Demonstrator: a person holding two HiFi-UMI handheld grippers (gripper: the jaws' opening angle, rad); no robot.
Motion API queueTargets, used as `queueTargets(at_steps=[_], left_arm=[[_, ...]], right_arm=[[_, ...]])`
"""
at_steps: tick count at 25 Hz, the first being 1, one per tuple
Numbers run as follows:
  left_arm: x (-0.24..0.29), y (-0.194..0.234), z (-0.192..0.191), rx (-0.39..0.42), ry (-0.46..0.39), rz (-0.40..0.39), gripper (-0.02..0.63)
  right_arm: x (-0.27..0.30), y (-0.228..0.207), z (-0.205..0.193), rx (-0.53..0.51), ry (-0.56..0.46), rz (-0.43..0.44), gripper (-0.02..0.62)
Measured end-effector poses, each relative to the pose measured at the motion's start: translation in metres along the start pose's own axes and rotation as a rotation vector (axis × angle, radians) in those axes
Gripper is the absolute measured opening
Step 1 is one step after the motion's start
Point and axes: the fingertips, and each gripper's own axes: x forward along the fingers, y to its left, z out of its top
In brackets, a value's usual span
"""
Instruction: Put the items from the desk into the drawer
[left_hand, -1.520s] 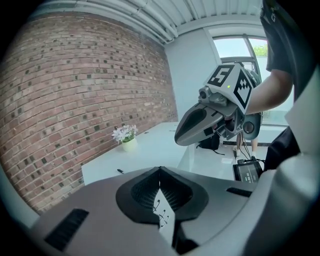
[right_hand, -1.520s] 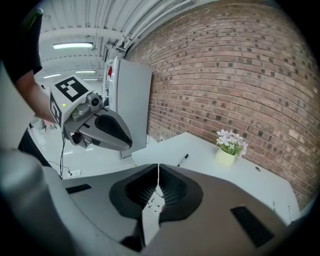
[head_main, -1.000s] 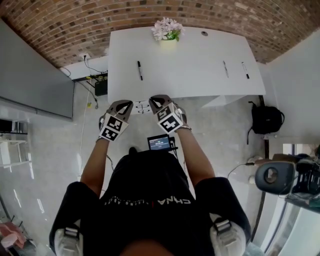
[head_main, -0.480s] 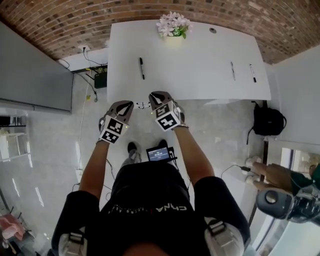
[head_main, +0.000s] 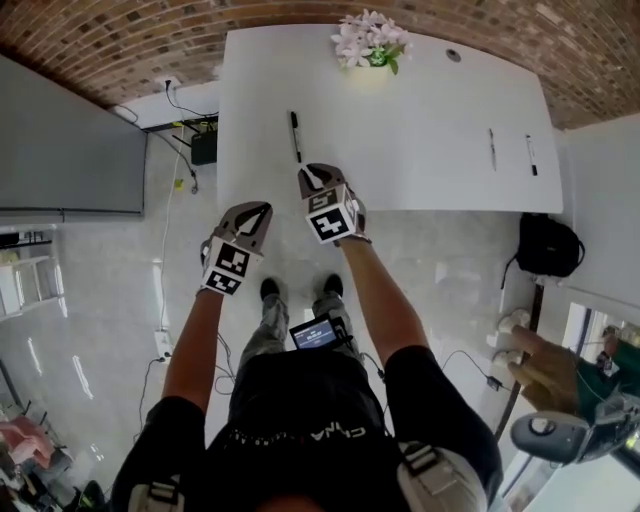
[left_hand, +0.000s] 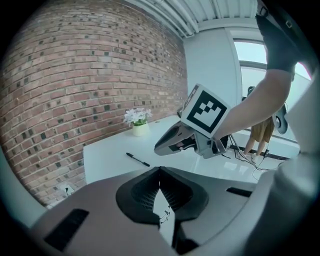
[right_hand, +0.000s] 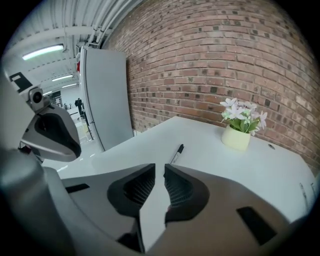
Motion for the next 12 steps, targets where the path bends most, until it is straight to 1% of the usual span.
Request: queueTargets(at_steps=[1,2,5,12], left_arm=[[0.002,0.003,-0.003,-0.004,0.003,0.001,0.011],[0.003,0.005,-0.006,-0.008,0.006,0.002,0.011],[0.008,0.013,-0.011,-0.029,0.007,0.007,0.011],[0.018,0.026,-0.027,-0.062,0.017,0.015,0.011]], right_arm=[[0.009,-0.001,0.0,0.01,0.003,-0.001,0.065],[0.017,-0.002,0.002,0.014,0.006,-0.003,0.08],[0.038,-0.006,0.006,0.021,0.02,-0.018,0.084],[0.088,-0.029,0.003,0.115,0.089,-0.087,0.104]])
